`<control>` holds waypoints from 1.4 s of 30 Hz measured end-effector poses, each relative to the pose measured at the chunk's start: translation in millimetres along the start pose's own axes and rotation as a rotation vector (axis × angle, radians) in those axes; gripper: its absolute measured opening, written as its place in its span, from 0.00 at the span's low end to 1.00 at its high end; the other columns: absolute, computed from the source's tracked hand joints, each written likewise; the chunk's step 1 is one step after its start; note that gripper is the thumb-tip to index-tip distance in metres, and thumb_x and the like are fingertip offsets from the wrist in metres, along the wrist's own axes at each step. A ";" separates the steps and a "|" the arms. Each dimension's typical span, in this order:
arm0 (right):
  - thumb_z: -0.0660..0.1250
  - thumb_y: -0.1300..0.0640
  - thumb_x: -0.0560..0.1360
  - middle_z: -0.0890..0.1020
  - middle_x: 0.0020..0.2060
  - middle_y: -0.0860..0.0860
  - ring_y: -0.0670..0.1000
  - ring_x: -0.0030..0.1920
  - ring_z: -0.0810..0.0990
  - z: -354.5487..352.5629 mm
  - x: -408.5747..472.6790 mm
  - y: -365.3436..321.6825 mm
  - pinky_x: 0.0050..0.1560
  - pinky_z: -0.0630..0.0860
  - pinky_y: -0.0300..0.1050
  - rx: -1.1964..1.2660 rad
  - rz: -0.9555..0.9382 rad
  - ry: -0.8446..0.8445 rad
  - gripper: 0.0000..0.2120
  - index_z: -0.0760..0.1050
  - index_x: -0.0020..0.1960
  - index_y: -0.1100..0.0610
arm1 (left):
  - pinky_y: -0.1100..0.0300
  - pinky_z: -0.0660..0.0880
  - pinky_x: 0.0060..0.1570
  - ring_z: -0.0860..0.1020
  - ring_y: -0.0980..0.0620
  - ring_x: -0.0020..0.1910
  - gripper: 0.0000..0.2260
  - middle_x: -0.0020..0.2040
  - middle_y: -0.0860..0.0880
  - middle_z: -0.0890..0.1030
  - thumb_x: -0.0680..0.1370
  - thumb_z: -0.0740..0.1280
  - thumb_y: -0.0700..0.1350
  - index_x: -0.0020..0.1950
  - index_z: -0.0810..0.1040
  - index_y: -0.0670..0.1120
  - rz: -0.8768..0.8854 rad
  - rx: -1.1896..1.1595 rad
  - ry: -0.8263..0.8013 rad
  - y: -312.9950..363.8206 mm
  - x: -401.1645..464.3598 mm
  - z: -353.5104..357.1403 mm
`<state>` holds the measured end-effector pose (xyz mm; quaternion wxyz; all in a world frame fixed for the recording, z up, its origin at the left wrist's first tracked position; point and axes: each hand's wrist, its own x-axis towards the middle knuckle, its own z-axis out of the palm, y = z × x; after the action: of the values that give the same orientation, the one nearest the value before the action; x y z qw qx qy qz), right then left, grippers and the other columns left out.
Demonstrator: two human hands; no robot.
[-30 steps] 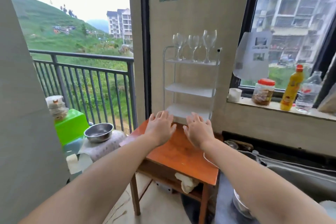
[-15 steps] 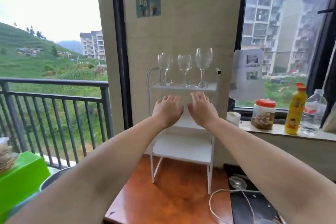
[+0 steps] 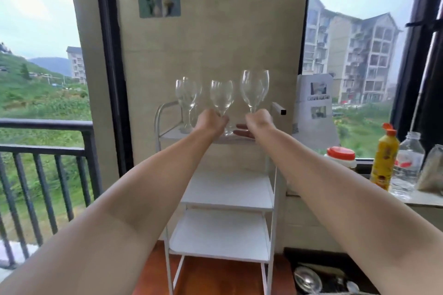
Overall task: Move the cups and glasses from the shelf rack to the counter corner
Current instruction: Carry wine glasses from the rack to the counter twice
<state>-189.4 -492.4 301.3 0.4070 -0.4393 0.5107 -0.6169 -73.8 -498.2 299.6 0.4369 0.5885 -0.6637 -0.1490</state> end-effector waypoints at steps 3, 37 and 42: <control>0.52 0.68 0.79 0.74 0.61 0.60 0.52 0.28 0.82 -1.1 1.7 -1.5 0.21 0.78 0.44 0.022 0.021 0.003 0.18 0.64 0.69 0.67 | 0.59 0.71 0.40 0.75 0.48 0.34 0.11 0.34 0.45 0.81 0.75 0.63 0.43 0.38 0.83 0.42 0.003 -0.061 0.002 -4.0 9.2 4.8; 0.52 0.59 0.82 0.74 0.37 0.54 0.47 0.22 0.77 -60.4 -327.4 132.6 0.18 0.73 0.39 -0.194 0.028 0.148 0.09 0.68 0.46 0.61 | 0.61 0.68 0.38 0.77 0.50 0.36 0.14 0.37 0.47 0.82 0.79 0.61 0.46 0.43 0.81 0.38 -0.118 -0.241 -0.193 -96.6 -322.5 -18.6; 0.51 0.59 0.82 0.74 0.35 0.56 0.45 0.22 0.76 -103.7 -409.7 185.7 0.19 0.73 0.37 -0.161 0.209 0.214 0.09 0.68 0.50 0.62 | 0.56 0.74 0.44 0.78 0.51 0.38 0.16 0.39 0.48 0.84 0.78 0.63 0.47 0.31 0.79 0.47 -0.182 -0.199 -0.468 -123.0 -405.0 10.9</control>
<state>-162.9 -102.0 56.6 0.3757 -0.3470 0.6416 -0.5717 -32.1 -164.9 41.9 0.3123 0.5496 -0.6729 -0.3842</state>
